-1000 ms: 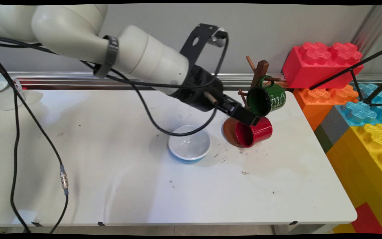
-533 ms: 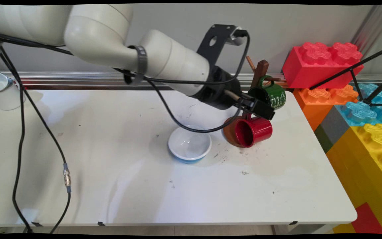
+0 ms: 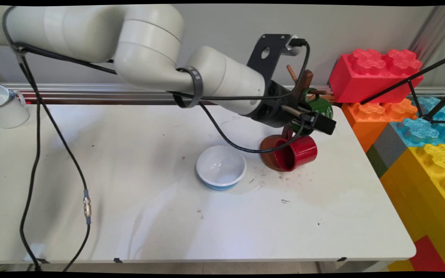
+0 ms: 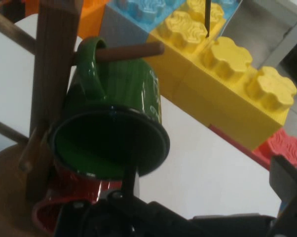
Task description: Pick up the green mug from the rack
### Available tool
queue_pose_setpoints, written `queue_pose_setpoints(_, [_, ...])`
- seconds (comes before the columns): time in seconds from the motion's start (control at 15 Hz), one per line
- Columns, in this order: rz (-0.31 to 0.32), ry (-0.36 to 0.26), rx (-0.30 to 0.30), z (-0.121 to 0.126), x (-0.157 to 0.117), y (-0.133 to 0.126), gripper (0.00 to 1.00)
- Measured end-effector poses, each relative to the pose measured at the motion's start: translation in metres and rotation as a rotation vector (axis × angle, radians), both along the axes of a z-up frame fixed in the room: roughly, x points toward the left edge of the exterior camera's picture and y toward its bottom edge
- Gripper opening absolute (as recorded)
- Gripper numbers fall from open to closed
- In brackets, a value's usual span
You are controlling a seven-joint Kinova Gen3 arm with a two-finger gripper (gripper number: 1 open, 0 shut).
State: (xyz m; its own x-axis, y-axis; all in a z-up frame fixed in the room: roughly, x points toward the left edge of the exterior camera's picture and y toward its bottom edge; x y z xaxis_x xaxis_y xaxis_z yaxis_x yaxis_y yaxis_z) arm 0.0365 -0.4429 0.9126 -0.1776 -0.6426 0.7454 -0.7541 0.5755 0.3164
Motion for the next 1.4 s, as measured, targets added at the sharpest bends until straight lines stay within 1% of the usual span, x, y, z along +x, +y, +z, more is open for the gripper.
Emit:
queue_pose_setpoints(0.6, [0.052,0.058,-0.022,-0.015,-0.019,-0.014,1.00])
queue_pose_setpoints(1.4, [0.089,0.113,-0.038,-0.031,-0.022,-0.014,1.00])
